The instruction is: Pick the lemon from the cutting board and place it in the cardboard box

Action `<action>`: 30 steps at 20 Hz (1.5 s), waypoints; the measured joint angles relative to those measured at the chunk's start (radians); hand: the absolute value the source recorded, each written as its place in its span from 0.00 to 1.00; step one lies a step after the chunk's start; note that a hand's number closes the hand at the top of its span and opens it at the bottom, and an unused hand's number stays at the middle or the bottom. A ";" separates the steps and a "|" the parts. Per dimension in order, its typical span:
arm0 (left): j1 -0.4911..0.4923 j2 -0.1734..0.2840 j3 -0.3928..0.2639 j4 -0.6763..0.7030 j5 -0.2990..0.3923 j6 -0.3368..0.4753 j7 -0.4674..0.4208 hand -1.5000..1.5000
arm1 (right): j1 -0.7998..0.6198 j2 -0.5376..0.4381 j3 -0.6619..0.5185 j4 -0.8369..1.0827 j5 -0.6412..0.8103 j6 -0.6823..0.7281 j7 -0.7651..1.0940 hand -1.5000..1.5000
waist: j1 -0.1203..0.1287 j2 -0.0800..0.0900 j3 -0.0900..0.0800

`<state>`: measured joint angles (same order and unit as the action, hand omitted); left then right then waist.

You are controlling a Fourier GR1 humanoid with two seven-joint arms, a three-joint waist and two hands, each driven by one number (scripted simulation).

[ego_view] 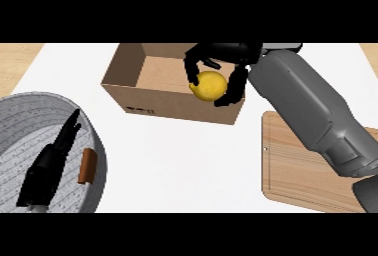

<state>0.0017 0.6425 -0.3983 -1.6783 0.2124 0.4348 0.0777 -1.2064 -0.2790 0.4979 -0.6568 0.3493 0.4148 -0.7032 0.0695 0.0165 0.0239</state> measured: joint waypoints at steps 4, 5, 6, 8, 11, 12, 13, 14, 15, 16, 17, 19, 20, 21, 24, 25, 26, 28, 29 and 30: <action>0.003 0.002 -0.006 0.006 0.002 0.012 -0.003 0.50 | -0.024 0.077 0.014 0.095 0.022 -0.017 0.001 0.00 | -0.009 -0.006 0.001; 0.002 0.003 -0.008 0.008 0.004 0.015 0.002 0.50 | -0.029 0.093 0.015 0.114 0.025 -0.022 -0.004 0.00 | -0.011 -0.008 0.001; 0.000 0.004 -0.009 0.009 0.004 0.017 0.006 0.50 | -0.031 0.107 0.016 0.134 0.027 -0.030 -0.009 0.00 | -0.011 -0.010 0.000; 0.002 0.004 -0.005 0.012 0.013 0.018 0.004 0.50 | -0.035 0.127 0.006 0.166 0.017 -0.029 -0.018 0.00 | -0.014 -0.014 -0.001; 0.006 0.006 -0.003 0.009 0.024 0.017 -0.005 0.50 | -0.049 0.146 -0.047 0.216 -0.036 -0.006 -0.012 0.00 | -0.018 -0.011 -0.002; 0.006 0.008 -0.003 0.006 0.029 0.017 -0.001 0.50 | -0.049 0.155 -0.070 0.233 -0.059 -0.003 -0.006 0.00 | -0.019 -0.010 -0.001; 0.006 0.008 -0.001 0.005 0.033 0.016 -0.008 0.50 | -0.052 0.160 -0.097 0.252 -0.084 0.001 0.000 0.00 | -0.018 -0.007 -0.002; 0.006 0.006 -0.005 0.008 0.029 0.020 -0.018 0.50 | -0.056 0.175 -0.124 0.270 -0.109 0.001 0.011 0.00 | -0.018 -0.004 -0.001; 0.005 0.009 -0.005 0.003 0.031 0.022 -0.010 0.50 | -0.060 0.183 -0.153 0.288 -0.137 0.005 0.018 0.00 | -0.017 -0.002 -0.001; 0.005 0.009 -0.007 0.002 0.034 0.020 -0.012 0.50 | -0.075 0.182 -0.182 0.306 -0.165 0.024 0.033 0.00 | -0.017 -0.001 -0.002; 0.004 0.010 -0.004 0.001 0.038 0.018 -0.015 0.50 | -0.082 0.177 -0.209 0.323 -0.191 0.037 0.042 0.00 | -0.015 0.001 -0.002; 0.000 0.011 -0.005 -0.002 0.042 0.017 -0.015 0.50 | -0.106 0.166 -0.264 0.358 -0.245 0.073 0.070 0.00 | -0.010 0.006 -0.003; -0.002 0.012 -0.006 -0.006 0.041 0.018 -0.014 0.50 | -0.114 0.153 -0.289 0.376 -0.269 0.095 0.084 0.00 | -0.007 0.008 -0.004; -0.006 0.012 -0.005 -0.008 0.042 0.021 -0.010 0.50 | -0.130 0.140 -0.319 0.393 -0.297 0.109 0.102 0.00 | -0.004 0.011 -0.004; -0.014 0.012 -0.009 -0.008 0.043 0.017 -0.021 0.50 | -0.156 0.097 -0.385 0.443 -0.355 0.130 0.141 0.00 | 0.006 0.018 -0.005; -0.016 0.014 -0.012 -0.012 0.042 0.016 -0.021 0.50 | -0.162 0.072 -0.406 0.457 -0.372 0.137 0.152 0.00 | 0.010 0.021 -0.005; -0.021 0.013 -0.017 -0.012 0.040 0.020 -0.019 0.50 | -0.170 0.058 -0.421 0.471 -0.383 0.136 0.162 0.00 | 0.013 0.024 -0.005; -0.026 0.017 -0.020 -0.020 0.039 0.022 -0.015 0.50 | -0.181 0.014 -0.449 0.494 -0.405 0.144 0.180 0.00 | 0.023 0.031 -0.006; -0.031 0.017 -0.025 -0.024 0.037 0.023 -0.014 0.50 | -0.189 -0.002 -0.461 0.506 -0.414 0.145 0.190 0.00 | 0.029 0.035 -0.006; -0.035 0.018 -0.025 -0.026 0.038 0.022 -0.016 0.50 | -0.190 -0.020 -0.471 0.514 -0.422 0.148 0.194 0.00 | 0.035 0.040 -0.006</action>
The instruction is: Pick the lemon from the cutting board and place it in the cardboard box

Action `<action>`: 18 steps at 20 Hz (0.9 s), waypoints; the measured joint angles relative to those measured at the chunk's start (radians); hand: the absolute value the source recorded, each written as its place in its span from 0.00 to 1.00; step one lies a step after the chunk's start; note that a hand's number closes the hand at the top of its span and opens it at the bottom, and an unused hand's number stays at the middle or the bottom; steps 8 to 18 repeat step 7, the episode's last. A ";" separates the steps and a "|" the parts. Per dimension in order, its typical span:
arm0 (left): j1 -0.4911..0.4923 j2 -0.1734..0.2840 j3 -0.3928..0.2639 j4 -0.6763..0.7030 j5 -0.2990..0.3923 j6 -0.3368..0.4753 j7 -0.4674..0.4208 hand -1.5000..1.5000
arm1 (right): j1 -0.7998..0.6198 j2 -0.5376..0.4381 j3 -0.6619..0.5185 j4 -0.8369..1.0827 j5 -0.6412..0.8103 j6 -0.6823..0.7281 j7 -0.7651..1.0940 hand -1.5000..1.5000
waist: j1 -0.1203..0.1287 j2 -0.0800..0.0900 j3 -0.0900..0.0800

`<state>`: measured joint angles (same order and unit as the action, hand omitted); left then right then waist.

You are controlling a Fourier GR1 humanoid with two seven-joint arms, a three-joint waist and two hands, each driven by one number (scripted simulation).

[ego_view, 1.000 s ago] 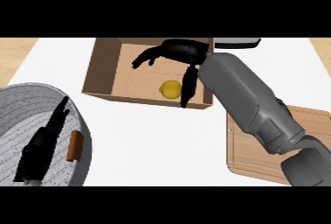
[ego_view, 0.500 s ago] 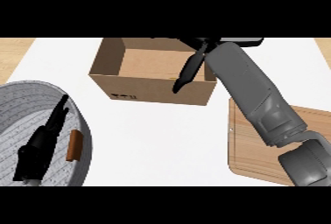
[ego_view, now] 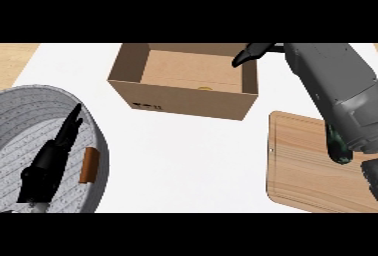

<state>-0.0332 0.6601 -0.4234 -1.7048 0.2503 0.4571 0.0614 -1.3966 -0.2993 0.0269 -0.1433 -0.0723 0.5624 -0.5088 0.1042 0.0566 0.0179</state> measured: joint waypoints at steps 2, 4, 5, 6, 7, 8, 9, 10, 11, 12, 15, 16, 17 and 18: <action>-0.007 0.001 -0.006 -0.006 -0.004 0.005 0.003 0.50 | -0.006 -0.039 -0.021 0.015 -0.017 0.016 0.014 0.00 | 0.008 0.008 0.000; -0.012 0.003 -0.008 -0.013 -0.001 0.006 0.006 0.50 | -0.003 -0.080 -0.033 0.022 -0.027 0.032 0.022 0.00 | 0.015 0.015 0.000; -0.015 0.003 -0.008 -0.015 0.001 0.002 0.003 0.50 | -0.002 -0.100 -0.038 0.024 -0.031 0.042 0.027 0.00 | 0.019 0.018 -0.001; -0.019 0.004 -0.011 -0.017 -0.001 0.004 0.004 0.50 | -0.005 -0.114 -0.042 0.024 -0.033 0.047 0.032 0.00 | 0.023 0.022 0.000; -0.021 0.004 -0.013 -0.019 -0.001 0.004 0.004 0.50 | -0.004 -0.131 -0.044 0.023 -0.034 0.054 0.035 0.00 | 0.026 0.025 0.000; -0.021 0.004 -0.013 -0.019 -0.001 0.004 0.004 0.50 | -0.004 -0.131 -0.044 0.023 -0.034 0.054 0.035 0.00 | 0.026 0.025 0.000; -0.021 0.004 -0.013 -0.019 -0.001 0.004 0.004 0.50 | -0.004 -0.131 -0.044 0.023 -0.034 0.054 0.035 0.00 | 0.026 0.025 0.000; -0.021 0.004 -0.013 -0.019 -0.001 0.004 0.004 0.50 | -0.004 -0.131 -0.044 0.023 -0.034 0.054 0.035 0.00 | 0.026 0.025 0.000; -0.021 0.004 -0.013 -0.019 -0.001 0.004 0.004 0.50 | -0.004 -0.131 -0.044 0.023 -0.034 0.054 0.035 0.00 | 0.026 0.025 0.000; -0.021 0.004 -0.013 -0.019 -0.001 0.004 0.004 0.50 | -0.004 -0.131 -0.044 0.023 -0.034 0.054 0.035 0.00 | 0.026 0.025 0.000; -0.021 0.004 -0.013 -0.019 -0.001 0.004 0.004 0.50 | -0.004 -0.131 -0.044 0.023 -0.034 0.054 0.035 0.00 | 0.026 0.025 0.000; -0.021 0.004 -0.013 -0.019 -0.001 0.004 0.004 0.50 | -0.004 -0.131 -0.044 0.023 -0.034 0.054 0.035 0.00 | 0.026 0.025 0.000; -0.021 0.004 -0.013 -0.019 -0.001 0.004 0.004 0.50 | -0.004 -0.131 -0.044 0.023 -0.034 0.054 0.035 0.00 | 0.026 0.025 0.000; -0.021 0.004 -0.013 -0.019 -0.001 0.004 0.004 0.50 | -0.004 -0.131 -0.044 0.023 -0.034 0.054 0.035 0.00 | 0.026 0.025 0.000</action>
